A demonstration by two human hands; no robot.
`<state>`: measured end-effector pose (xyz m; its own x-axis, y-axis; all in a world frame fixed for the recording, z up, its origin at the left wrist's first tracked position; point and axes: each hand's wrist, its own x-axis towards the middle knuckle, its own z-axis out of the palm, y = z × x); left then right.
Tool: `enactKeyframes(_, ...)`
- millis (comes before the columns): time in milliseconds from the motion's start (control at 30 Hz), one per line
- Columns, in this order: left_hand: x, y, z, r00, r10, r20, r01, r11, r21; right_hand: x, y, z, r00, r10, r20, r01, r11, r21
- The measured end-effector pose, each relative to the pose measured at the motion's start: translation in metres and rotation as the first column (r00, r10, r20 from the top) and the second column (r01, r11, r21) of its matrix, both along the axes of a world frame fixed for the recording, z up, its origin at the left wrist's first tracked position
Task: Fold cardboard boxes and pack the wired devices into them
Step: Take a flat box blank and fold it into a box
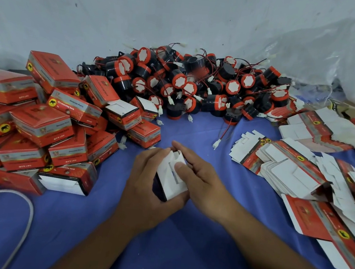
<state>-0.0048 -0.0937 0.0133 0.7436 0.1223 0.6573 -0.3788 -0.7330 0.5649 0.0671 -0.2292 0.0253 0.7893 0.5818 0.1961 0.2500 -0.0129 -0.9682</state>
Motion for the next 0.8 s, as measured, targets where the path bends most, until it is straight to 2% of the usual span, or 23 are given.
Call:
enactKeyframes(100,0.000,0.000,0.000,1.000,-0.004,-0.015,0.005,1.000,0.016,0.001,-0.002,0.000,0.999,0.047,-0.017,-0.047,0.999,-0.022)
enactKeyframes(167,0.000,0.000,0.000,1.000,-0.002,-0.024,0.003,1.000,0.010,0.002,-0.004,-0.002,0.996,0.087,0.028,-0.084,0.994,-0.073)
enactKeyframes(233,0.000,0.001,0.000,1.000,0.002,-0.016,-0.002,1.000,0.010,0.001,-0.004,-0.002,0.992,0.125,-0.007,-0.126,0.989,-0.072)
enactKeyframes(333,0.002,0.002,-0.003,0.999,0.027,0.037,-0.029,0.998,0.054,0.002,-0.002,0.003,0.959,0.137,-0.249,-0.106,0.985,0.135)
enactKeyframes(400,0.003,0.002,-0.005,0.996,0.039,0.080,-0.046,0.994,0.095,0.004,-0.001,0.006,0.938,0.139,-0.319,-0.070,0.974,0.218)
enactKeyframes(533,0.006,0.002,-0.014,0.988,0.042,0.149,-0.067,0.983,0.171,0.005,-0.003,0.002,0.972,0.071,-0.226,-0.050,0.994,0.097)
enactKeyframes(700,0.010,0.006,-0.015,0.975,0.057,0.215,-0.105,0.969,0.222,0.013,-0.008,0.004,0.983,0.015,-0.186,-0.024,0.999,-0.045)
enactKeyframes(800,0.009,0.006,-0.013,0.983,-0.023,0.180,-0.028,0.961,0.275,0.021,-0.019,0.008,0.996,0.084,-0.017,-0.086,0.976,-0.202)
